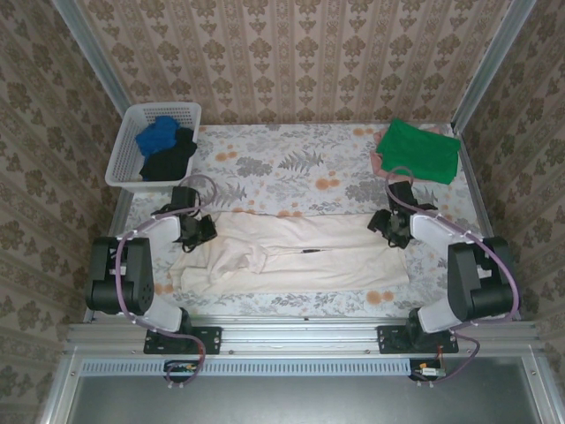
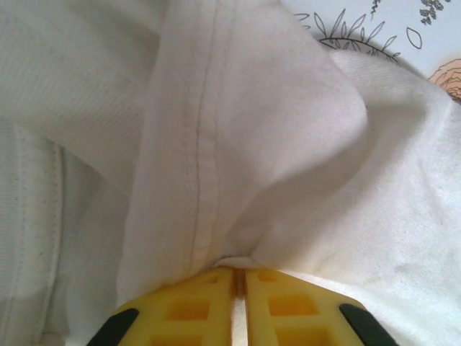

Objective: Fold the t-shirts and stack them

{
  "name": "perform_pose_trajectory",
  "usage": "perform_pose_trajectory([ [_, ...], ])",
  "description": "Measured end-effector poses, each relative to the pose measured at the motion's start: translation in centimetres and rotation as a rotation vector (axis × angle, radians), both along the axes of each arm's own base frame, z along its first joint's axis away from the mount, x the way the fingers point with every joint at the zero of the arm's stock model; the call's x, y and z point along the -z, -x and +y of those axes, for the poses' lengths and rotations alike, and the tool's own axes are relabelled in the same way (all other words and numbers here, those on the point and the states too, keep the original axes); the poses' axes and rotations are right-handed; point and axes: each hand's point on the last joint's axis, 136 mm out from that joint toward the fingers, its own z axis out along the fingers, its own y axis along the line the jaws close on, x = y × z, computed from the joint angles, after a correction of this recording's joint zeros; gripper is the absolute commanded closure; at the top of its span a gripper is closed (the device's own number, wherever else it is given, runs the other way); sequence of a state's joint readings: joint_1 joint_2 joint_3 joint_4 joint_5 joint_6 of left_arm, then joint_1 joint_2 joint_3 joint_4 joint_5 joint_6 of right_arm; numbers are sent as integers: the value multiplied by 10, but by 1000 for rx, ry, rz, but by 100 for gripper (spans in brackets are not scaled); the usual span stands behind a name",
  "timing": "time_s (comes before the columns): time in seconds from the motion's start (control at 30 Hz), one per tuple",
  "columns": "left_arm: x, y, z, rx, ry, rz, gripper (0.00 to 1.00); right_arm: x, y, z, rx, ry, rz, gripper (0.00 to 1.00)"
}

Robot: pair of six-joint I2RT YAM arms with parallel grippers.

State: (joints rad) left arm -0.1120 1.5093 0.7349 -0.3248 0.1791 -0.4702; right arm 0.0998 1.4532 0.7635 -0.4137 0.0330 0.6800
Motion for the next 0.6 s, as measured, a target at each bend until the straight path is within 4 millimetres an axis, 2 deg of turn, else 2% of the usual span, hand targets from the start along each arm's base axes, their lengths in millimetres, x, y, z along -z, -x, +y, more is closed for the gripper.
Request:
perform_pose_trajectory([
  [0.1, -8, 5, -3, 24, -31, -4, 71, -18, -1, 12, -59, 0, -50, 30],
  [0.2, -26, -2, -18, 74, -56, -43, 68, -33, -9, 48, -188, 1, -87, 29],
  [0.27, -36, -14, -33, 110, -55, -78, 69, -36, -19, 73, -257, -3, -93, 30],
  [0.33, -37, -27, -48, 142, -48, -90, 72, -29, -26, 88, -293, -7, -77, 30],
  [0.4, -24, -39, -59, 158, -31, -67, 75, -14, -24, 86, -290, 2, -32, 30],
  [0.5, 8, -48, -70, 172, -8, 1, 77, 3, -16, 79, -275, 13, 27, 29],
  [0.6, 1, -79, -90, 194, 23, -42, 77, 8, -10, 76, -267, 16, 49, 28],
])
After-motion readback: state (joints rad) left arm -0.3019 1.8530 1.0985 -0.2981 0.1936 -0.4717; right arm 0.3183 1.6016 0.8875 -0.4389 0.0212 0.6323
